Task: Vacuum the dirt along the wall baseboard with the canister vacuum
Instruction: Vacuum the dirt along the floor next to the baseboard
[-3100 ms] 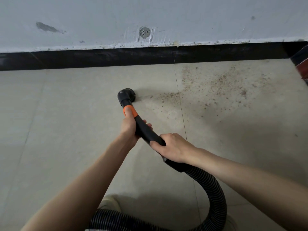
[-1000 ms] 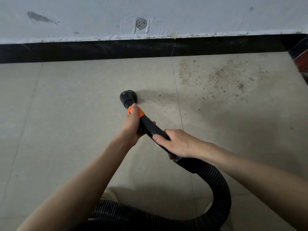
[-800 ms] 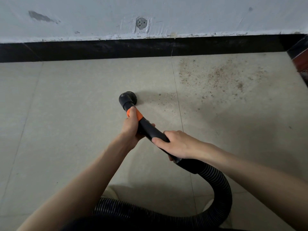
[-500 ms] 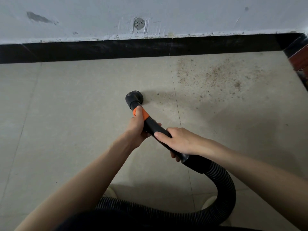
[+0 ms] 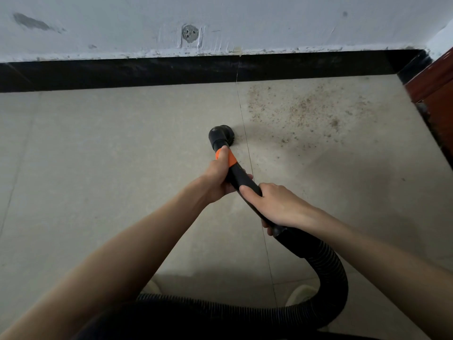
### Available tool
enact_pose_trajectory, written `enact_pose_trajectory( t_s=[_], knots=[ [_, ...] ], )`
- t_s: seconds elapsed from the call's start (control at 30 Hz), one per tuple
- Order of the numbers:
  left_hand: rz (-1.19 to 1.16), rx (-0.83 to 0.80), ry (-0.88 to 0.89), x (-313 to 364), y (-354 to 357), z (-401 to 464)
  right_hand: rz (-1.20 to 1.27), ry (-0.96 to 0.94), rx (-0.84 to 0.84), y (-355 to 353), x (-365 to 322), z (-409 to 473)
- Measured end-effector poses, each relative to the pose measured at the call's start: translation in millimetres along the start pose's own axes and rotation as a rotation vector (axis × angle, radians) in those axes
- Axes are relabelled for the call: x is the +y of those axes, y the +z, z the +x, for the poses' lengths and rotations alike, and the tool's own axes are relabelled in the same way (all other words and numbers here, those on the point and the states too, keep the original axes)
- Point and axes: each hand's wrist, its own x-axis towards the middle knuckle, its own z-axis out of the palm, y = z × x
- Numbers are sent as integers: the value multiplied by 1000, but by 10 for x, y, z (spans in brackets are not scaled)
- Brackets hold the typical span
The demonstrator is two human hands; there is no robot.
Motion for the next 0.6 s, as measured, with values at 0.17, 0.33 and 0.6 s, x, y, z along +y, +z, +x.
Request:
enact_pose_trajectory(
  t_s=[0.17,0.33,0.6],
  knots=[
    [53,-59,-16,59,143,58,-9,45,61,-48,35,-1],
    [57,-95,-13,43,164,86,-50,59,90,-13,41,1],
    [20,2,39,76,18,98,47,-6,19,-24,-17,105]
  ],
)
